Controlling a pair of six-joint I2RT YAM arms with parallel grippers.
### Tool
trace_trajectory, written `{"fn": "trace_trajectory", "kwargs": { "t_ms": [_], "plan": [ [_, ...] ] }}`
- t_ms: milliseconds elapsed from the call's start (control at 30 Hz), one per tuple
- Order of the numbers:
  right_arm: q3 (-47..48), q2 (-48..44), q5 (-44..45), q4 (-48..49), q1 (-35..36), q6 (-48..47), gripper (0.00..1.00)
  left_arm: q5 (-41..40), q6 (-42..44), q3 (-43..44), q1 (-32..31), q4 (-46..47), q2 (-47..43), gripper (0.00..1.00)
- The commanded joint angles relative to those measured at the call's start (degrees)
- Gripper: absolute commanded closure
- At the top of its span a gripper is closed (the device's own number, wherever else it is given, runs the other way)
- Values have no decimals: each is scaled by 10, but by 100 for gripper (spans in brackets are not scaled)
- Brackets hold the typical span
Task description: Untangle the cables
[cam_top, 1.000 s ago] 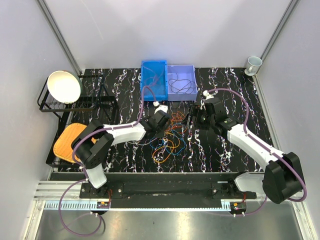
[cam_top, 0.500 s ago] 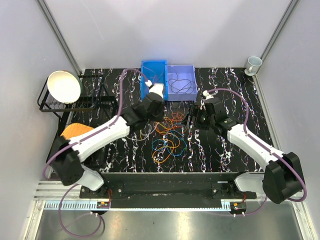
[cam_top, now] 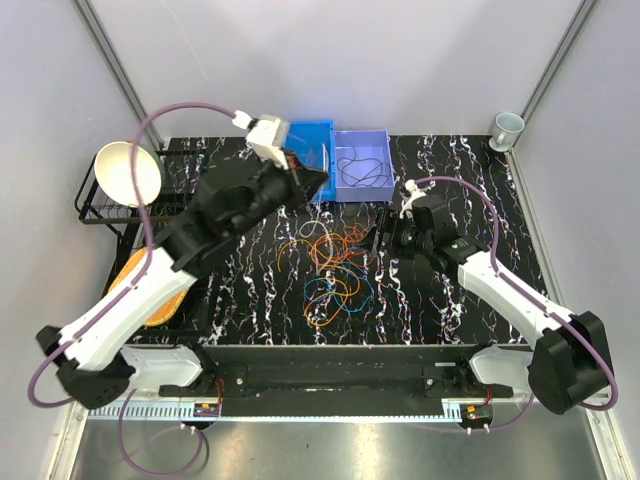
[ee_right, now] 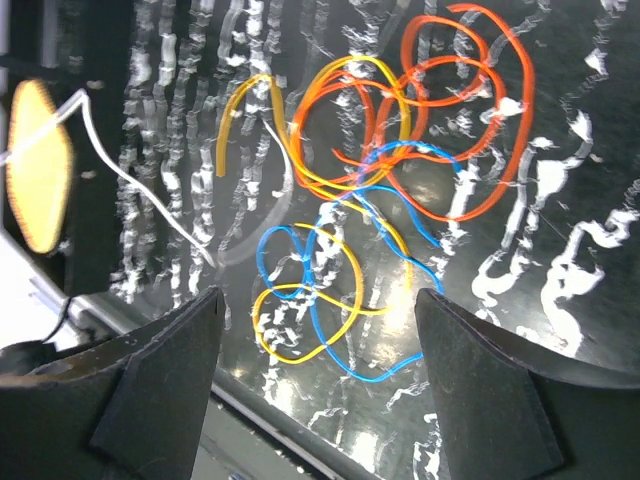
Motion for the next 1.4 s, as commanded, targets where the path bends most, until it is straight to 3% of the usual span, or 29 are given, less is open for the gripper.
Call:
{"fn": "trace_trajectory", "kwargs": {
  "t_ms": [0,267,567,1000,1367],
  "plan": [
    [-13,-43,-61,70,6,10,17,41,24,-13,-2,106,-67,100],
    [-52,-39,-169,212,6,75,18,44,20,-86,-3,142,-96,100],
    [-70,40,-276,373,8,148,21,44,11,-111,-3,152,-95,100],
    [-31,149,-277,403,24,153,22,57,7,-118,-3,161,-89,100],
    [21,180,-269,334,25,85,23,60,8,-116,-3,159,-89,100]
  ]
}}
